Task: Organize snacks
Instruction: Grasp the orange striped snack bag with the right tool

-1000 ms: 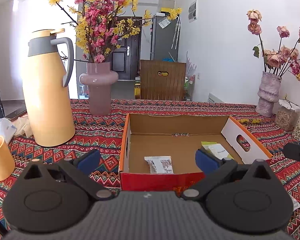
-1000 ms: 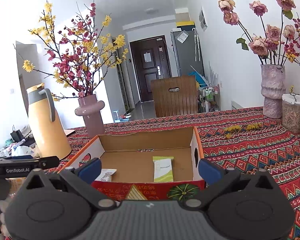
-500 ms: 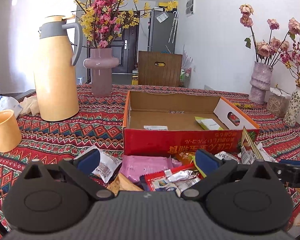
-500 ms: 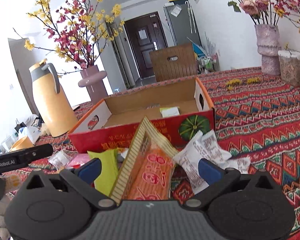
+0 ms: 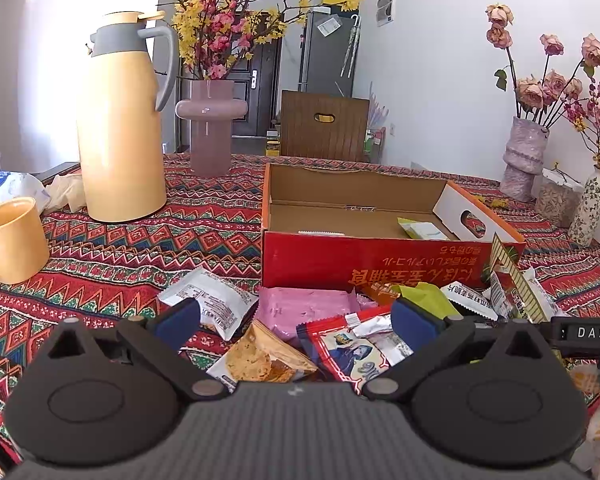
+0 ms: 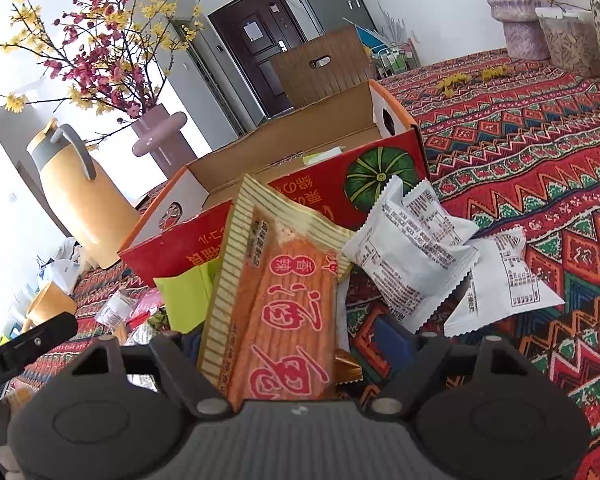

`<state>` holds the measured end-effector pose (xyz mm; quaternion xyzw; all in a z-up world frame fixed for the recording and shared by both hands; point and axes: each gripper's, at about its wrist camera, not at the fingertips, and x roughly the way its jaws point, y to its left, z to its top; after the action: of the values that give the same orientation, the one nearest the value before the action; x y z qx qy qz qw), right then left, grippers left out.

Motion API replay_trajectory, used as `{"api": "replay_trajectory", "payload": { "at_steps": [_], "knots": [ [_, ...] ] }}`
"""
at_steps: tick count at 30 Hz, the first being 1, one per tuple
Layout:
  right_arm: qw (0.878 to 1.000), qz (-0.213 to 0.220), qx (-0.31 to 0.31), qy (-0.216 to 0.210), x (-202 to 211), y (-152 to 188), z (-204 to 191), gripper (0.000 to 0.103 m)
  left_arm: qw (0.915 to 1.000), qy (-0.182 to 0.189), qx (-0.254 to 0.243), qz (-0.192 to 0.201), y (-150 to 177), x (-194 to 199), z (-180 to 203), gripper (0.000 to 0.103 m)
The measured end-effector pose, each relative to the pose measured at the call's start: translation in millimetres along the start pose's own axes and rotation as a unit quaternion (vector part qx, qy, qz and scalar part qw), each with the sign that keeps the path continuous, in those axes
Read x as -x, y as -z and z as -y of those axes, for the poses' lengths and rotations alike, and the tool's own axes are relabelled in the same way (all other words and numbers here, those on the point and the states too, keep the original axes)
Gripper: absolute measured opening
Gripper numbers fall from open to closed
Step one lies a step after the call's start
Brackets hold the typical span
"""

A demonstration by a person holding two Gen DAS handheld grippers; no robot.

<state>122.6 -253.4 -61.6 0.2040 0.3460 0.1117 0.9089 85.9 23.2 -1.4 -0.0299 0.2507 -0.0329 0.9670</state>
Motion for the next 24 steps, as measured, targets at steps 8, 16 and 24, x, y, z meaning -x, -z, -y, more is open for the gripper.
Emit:
{"api": "replay_trajectory", "payload": {
  "at_steps": [8, 16, 24],
  "knots": [
    [0.999, 0.002, -0.026, -0.027, -3, 3, 9, 0.041, 1.0, 0.001, 0.004, -0.005, 2, -2, -2, 0.103],
    [0.999, 0.022, -0.017, -0.034, 8, 2, 7, 0.034, 1.0, -0.008, 0.004, -0.003, -1, 0, -4, 0.103],
    [0.997, 0.07, 0.022, -0.017, 30, -6, -3, 0.034, 0.9993, -0.033, -0.007, -0.014, -1, -3, -13, 0.103]
  ]
}}
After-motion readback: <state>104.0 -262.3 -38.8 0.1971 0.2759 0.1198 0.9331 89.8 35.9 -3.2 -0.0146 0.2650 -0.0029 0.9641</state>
